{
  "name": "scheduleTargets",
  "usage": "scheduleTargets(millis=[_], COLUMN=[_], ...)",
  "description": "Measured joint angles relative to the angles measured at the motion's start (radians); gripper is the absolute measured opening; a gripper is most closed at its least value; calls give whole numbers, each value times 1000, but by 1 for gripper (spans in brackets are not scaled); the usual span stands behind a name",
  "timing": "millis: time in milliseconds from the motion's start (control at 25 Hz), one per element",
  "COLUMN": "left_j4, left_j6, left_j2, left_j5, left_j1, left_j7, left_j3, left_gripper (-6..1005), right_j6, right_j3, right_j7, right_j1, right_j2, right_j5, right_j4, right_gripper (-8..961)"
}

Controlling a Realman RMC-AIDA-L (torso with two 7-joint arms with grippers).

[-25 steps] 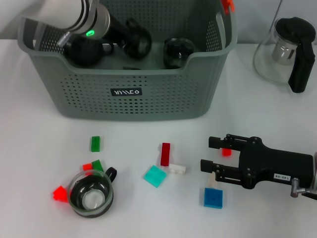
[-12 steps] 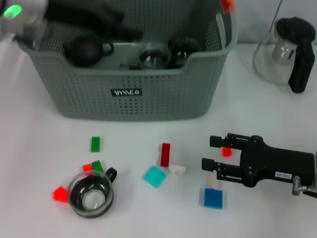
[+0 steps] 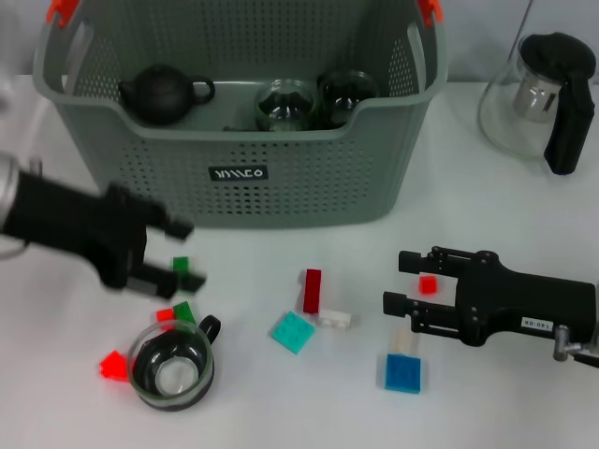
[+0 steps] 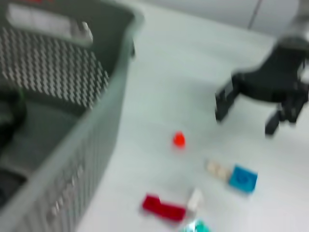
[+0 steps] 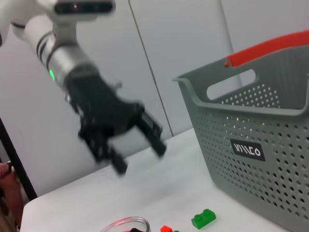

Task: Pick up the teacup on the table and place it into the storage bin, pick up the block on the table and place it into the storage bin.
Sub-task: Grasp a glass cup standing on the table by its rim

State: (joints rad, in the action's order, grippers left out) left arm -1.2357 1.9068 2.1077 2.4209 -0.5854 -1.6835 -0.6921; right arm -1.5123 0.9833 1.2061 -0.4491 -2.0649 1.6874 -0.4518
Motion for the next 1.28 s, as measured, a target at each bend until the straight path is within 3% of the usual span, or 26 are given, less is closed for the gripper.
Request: scheduleTargets(millis=[200,480,680,1040,1280], left_j4=[20,20,29,63,77], left_j6=[-81,-130,-199,-269,-275], left_j2=[26,39,59,63,63], left_j5=[122,221,281,288,298], left_j1=[30,29,28,29,25], left_j7=[22,1,-32,-68,-72], left_j3=[-68,-92,-167,-254,-263], left_gripper=[705,704,703,701,700], right_j6=[16,26,32,41,42], right_j3=[0,0,0,0,0], right_j7=[22,26,26,26,26], right_j1=[-10,-11,-11,-11,-11], right_j2=[0,0,0,0,0], right_j5=[2,2,2,2,2], right_j4=[0,1,1,1,1], right_gripper=[713,713,711,712,712])
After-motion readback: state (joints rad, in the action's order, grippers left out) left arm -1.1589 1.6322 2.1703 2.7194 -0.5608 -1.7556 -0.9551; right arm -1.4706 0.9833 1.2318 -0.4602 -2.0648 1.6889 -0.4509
